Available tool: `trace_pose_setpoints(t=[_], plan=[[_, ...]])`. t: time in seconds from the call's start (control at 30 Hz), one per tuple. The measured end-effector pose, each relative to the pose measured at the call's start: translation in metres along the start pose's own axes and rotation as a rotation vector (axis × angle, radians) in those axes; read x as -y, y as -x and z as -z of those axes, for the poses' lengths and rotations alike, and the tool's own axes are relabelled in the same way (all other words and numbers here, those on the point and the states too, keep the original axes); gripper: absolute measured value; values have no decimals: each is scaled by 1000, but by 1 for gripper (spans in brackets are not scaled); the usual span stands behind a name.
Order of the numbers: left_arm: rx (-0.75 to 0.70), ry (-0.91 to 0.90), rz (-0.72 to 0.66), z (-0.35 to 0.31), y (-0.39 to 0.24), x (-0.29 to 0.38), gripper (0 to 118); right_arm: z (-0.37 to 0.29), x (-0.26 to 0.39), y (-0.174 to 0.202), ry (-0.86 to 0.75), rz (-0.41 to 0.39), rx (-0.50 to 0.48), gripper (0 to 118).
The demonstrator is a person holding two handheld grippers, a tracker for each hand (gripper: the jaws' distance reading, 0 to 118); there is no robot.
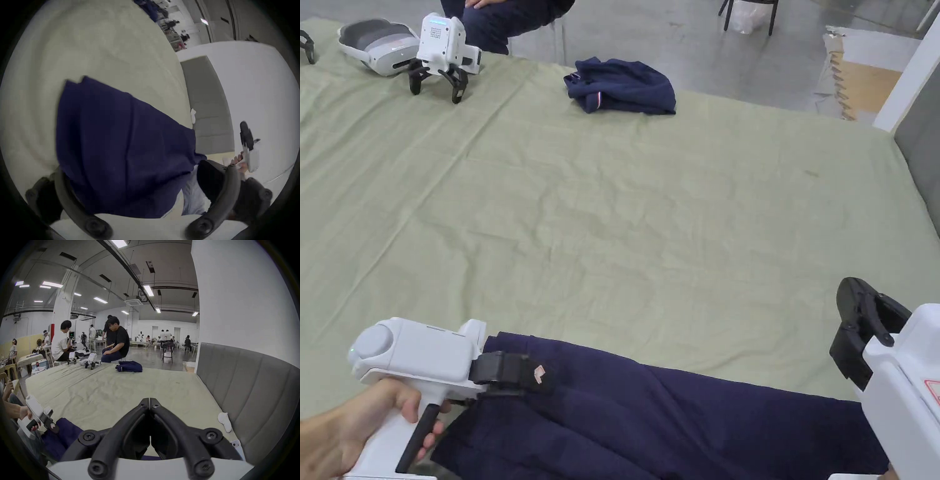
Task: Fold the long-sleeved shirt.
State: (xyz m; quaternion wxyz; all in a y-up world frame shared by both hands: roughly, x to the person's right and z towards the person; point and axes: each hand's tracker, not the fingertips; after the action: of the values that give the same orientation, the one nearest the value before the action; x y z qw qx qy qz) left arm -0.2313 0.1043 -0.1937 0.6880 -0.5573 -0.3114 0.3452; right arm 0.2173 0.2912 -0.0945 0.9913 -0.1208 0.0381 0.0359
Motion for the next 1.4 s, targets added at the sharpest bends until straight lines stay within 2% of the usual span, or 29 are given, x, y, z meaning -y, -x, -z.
trace_pose_setpoints(t=[0.03, 0.07, 0.1, 0.17, 0.2, 0.27, 0.4, 0.47, 0.67, 0.8, 0.87, 0.93, 1.1, 1.23, 1.3, 1.4], plan=[[-4, 6, 0, -1, 0, -4, 94, 0, 0, 0, -1, 5, 0, 0], [-144, 0, -17, 7, 1, -1, 34, 1, 0, 0, 1, 13, -3, 0], [-178, 13, 2, 12, 1, 4, 20, 1, 0, 0, 1, 14, -5, 0], [-92, -40, 60, -5, 5, 1, 20, 1, 0, 2, 3, 3, -4, 0], [-84, -96, 26, -13, 6, 0, 20, 1, 0, 2, 6, -9, -4, 0], [-141, -128, 70, -38, 8, -3, 19, 0, -1, 3, 3, -32, 0, 0], [-169, -228, 29, -115, 13, -21, 18, 4, -3, 4, -3, -64, 1, 0], [-281, -308, 26, -158, 11, -34, 18, 7, -3, 4, -2, -50, -4, 0], [-455, -439, 10, -264, 0, -48, 18, 14, 1, 11, 5, -66, -10, 0], [-445, -486, -13, -287, -23, -47, 18, 19, 1, 14, 9, -54, -22, 0], [-465, -479, 91, -273, -38, -44, 18, 21, 2, 17, 16, -61, -26, 0], [-414, -477, 145, -246, -61, -37, 18, 22, 2, 19, 15, -69, -30, 0], [-244, -361, 236, -126, -133, -10, 18, 19, 1, 20, 14, -77, -35, 0], [-246, -203, 311, -6, -163, 13, 18, 10, 2, 13, 10, -90, -10, 0], [-255, -113, 304, 58, -162, 23, 18, 6, 3, 9, 11, -95, 8, 0], [-188, -16, 194, 126, -147, 32, 18, 0, 7, 3, 24, -114, 44, 0]])
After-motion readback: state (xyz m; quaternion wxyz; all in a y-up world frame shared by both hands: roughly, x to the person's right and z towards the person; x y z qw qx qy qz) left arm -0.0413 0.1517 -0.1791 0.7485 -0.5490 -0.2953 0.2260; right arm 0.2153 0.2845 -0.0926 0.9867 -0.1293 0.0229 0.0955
